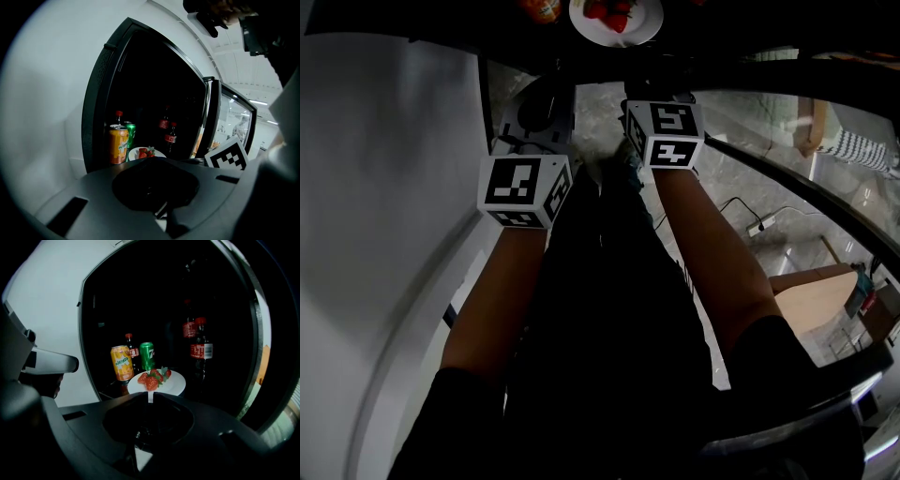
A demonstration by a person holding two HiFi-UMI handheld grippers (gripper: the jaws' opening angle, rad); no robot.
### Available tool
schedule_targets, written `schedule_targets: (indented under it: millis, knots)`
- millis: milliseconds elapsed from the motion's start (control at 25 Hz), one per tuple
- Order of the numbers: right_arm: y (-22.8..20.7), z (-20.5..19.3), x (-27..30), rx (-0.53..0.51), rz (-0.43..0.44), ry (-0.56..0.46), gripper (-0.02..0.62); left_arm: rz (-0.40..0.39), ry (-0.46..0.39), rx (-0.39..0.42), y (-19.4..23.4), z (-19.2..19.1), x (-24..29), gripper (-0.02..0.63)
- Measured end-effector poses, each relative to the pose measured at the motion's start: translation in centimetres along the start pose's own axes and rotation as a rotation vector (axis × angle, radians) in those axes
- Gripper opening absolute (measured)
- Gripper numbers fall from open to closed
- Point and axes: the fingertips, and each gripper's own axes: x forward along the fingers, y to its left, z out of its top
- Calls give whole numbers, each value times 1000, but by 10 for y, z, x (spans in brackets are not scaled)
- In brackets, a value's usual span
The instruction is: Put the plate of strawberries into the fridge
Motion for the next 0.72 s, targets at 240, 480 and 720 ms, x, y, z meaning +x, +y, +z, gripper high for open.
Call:
schedule_targets:
  millis: [240,480,720]
  knots:
    - [-11,30,-36,0,-6,-35,21,-20,-12,24,-9,16,1,3]
    - [-15,70,-74,4,6,-99,21,-14,-37,47,-18,43,-2,4]
    - [-13,87,-95,-43,-8,-146,21,-15,-69,70,-25,51,-2,4]
